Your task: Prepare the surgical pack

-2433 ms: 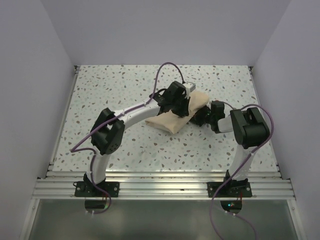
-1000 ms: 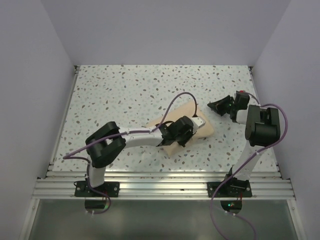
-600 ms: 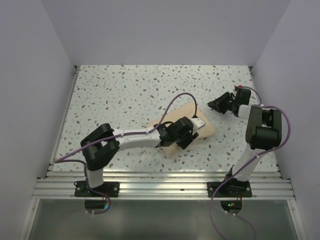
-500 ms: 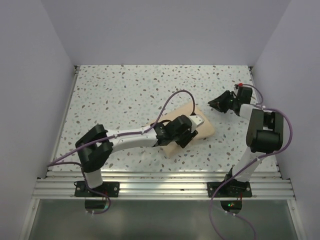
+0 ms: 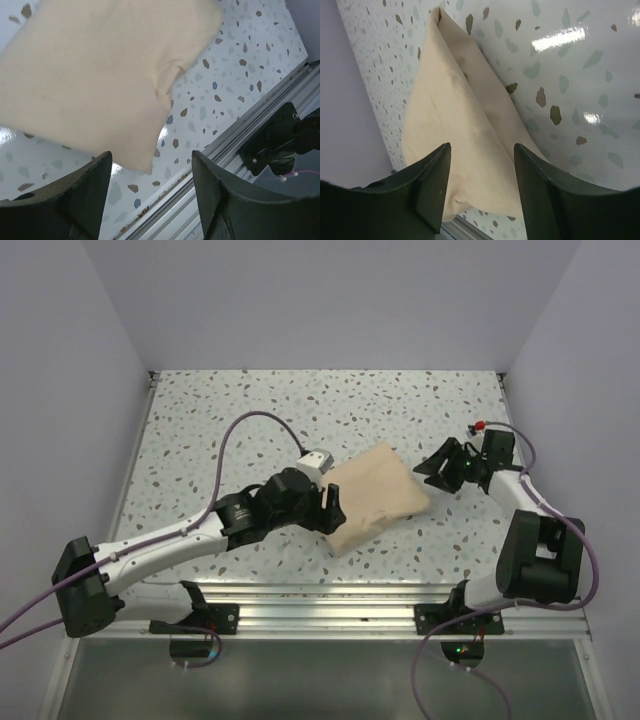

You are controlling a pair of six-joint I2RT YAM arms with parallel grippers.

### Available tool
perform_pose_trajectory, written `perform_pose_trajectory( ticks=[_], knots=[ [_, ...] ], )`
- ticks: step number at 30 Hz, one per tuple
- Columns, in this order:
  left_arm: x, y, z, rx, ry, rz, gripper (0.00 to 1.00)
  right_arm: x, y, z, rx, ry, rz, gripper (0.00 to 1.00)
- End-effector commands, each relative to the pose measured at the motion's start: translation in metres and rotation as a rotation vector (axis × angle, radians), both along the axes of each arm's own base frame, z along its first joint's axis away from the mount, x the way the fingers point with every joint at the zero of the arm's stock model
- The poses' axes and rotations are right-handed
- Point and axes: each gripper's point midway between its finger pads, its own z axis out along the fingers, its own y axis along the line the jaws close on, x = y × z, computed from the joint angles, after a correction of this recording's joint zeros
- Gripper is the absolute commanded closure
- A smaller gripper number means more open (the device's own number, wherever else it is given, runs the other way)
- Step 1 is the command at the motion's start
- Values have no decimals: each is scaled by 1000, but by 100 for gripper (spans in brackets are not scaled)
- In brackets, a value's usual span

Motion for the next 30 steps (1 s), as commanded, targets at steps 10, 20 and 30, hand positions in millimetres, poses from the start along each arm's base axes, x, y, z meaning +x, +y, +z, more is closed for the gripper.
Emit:
perform_pose_trajectory(
  ticks=[10, 20, 30],
  knots=[
    [-27, 2, -51, -195, 283, 102, 32, -49, 4, -20, -8, 91, 70, 46],
    [-14, -4, -63, -237, 322, 117, 37, -48, 3, -33, 8, 126, 39, 94],
    [-23, 12, -92, -171, 414, 180, 37, -42, 2, -37, 11, 126, 32, 100]
  ],
)
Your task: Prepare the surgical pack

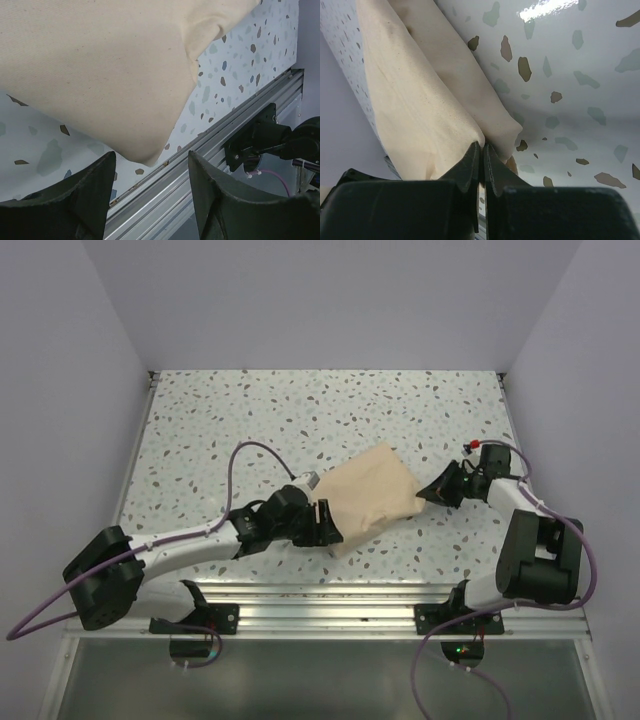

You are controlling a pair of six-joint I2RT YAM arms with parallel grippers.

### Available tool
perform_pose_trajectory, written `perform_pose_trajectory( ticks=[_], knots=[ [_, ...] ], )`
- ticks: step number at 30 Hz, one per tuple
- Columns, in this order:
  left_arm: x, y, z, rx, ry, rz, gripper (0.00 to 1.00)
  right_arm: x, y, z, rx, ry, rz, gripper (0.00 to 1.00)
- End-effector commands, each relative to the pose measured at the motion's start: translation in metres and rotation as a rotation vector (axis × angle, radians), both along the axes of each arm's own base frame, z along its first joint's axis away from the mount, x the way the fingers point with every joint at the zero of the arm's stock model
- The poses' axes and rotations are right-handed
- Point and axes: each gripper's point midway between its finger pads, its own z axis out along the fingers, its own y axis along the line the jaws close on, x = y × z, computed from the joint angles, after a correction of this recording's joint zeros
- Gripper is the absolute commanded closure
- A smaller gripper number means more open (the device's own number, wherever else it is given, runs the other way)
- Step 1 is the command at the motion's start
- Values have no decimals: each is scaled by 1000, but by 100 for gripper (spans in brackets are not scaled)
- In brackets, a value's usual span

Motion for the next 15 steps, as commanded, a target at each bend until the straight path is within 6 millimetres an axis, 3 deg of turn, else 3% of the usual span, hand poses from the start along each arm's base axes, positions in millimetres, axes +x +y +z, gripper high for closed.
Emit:
perform_pose_trajectory(
  ticks=[1, 8, 12, 14, 15],
  knots=[
    [-1, 2, 2, -23, 20, 34, 37, 4, 1, -1, 14, -13, 4, 100],
    [0, 0, -10, -14, 50, 57, 40, 4, 2, -2, 19, -12, 6, 100],
    [6, -11, -12, -7, 59, 40, 74, 5, 2, -3, 21, -14, 8, 100],
    [5, -13, -25, 25, 87, 30, 74, 5, 2, -2, 23, -18, 7, 100],
    [7, -14, -26, 29, 83, 34, 67, 6, 2, -2, 21, -19, 6, 100]
  ],
)
